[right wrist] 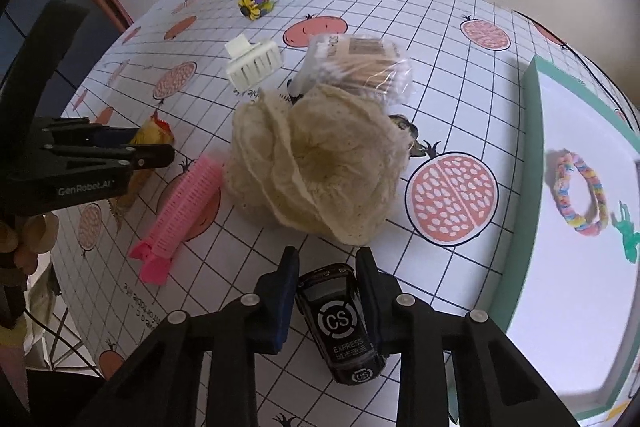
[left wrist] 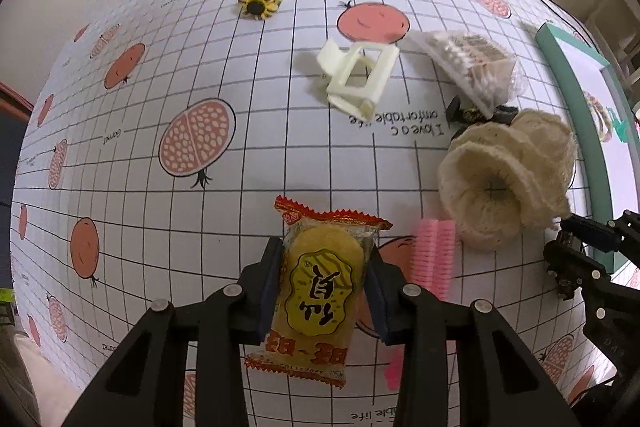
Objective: Organize objects
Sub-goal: 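Close right tool on the black toy car while left tool grasps the yellow snack packet, then carry the snack packet with left tool while right tool carries the car into the box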
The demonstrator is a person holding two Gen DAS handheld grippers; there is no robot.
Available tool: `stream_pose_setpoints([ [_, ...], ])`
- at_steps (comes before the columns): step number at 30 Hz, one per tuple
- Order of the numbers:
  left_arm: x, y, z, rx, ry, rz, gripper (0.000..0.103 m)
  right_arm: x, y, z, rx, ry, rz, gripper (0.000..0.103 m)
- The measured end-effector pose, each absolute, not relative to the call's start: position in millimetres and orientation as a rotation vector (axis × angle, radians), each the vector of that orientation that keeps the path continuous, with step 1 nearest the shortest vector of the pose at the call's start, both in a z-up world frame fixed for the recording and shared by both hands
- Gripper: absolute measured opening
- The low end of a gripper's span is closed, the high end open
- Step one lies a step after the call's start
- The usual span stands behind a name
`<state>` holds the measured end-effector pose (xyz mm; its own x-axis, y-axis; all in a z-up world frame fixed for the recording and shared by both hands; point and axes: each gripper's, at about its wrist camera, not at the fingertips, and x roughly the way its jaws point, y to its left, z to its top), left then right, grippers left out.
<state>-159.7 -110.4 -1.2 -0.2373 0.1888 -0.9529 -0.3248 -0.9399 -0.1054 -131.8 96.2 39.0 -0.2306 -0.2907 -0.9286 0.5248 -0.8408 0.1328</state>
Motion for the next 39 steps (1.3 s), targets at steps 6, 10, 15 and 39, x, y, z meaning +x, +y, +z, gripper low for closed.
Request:
stream_pose_setpoints([
  [6,-169,-90,9,-1.678,0.151,2.275,0.04,-135,107,51,1.511,0.224,-2.124,0.0],
  [10,-163,-88,18,-1.671,0.147,2.291,0.04,-136,110,57,1.478,0.222,-2.135,0.001],
  [15,-184,-87,13,-1.667,0.13,2.31,0.04,-131,130,66,1.481,0.217,-2.138,0.002],
  [39,-178,-74,28,-1.691,0.057,2.373,0.04,-103,128,46,1.506,0.342,-1.988,0.041],
])
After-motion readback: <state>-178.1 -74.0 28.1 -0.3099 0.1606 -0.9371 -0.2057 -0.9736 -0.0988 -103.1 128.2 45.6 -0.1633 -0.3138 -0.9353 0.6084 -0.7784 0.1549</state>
